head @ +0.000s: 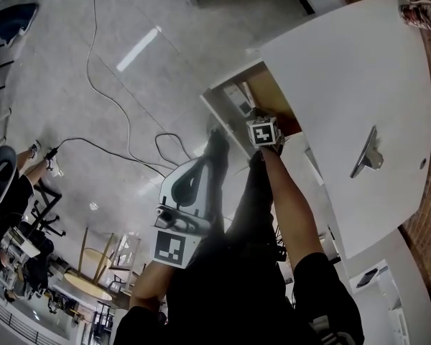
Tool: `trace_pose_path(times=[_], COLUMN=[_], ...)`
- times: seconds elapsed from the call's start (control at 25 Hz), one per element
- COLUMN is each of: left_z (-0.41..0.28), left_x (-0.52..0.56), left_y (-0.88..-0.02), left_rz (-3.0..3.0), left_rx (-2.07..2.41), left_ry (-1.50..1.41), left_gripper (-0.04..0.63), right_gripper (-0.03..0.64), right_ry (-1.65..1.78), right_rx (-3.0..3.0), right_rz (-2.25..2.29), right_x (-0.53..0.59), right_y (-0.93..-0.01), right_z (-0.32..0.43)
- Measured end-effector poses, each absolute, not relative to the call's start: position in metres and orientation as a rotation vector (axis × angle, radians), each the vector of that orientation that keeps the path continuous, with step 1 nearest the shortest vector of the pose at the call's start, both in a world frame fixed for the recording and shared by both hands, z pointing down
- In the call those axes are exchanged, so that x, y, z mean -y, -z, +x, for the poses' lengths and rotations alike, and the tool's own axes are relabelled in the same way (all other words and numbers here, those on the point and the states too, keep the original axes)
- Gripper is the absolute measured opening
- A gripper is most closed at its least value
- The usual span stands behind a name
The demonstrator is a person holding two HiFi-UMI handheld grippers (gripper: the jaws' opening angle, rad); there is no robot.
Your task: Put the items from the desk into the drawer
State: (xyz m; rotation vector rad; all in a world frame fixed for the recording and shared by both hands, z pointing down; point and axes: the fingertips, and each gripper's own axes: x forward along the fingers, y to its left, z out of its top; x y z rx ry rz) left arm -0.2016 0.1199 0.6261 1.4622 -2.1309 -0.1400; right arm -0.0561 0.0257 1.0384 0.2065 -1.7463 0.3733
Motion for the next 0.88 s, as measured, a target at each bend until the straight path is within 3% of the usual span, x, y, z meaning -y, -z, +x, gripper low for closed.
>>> trace_pose_path(times=[0.68,0.88], left_z=[-0.183,-0.179], left_x=[-0.119,-0.114], left_y=[-0.617,-0.597], left_rz=[1.471,1.478], left_rx=[2.125,2.150], left_ry=[0.163,0.182], left_gripper=[0.002,0.002], right_gripper=[0.089,0.027], right_ry=[-0.377,-0.356], right_rx=[1.802,1.876], right_rz=[0.267,0.224], right_x=[-0.017,-0.024], right_y=[-1.011,-0.968], right_z=[-0.054,-0.059])
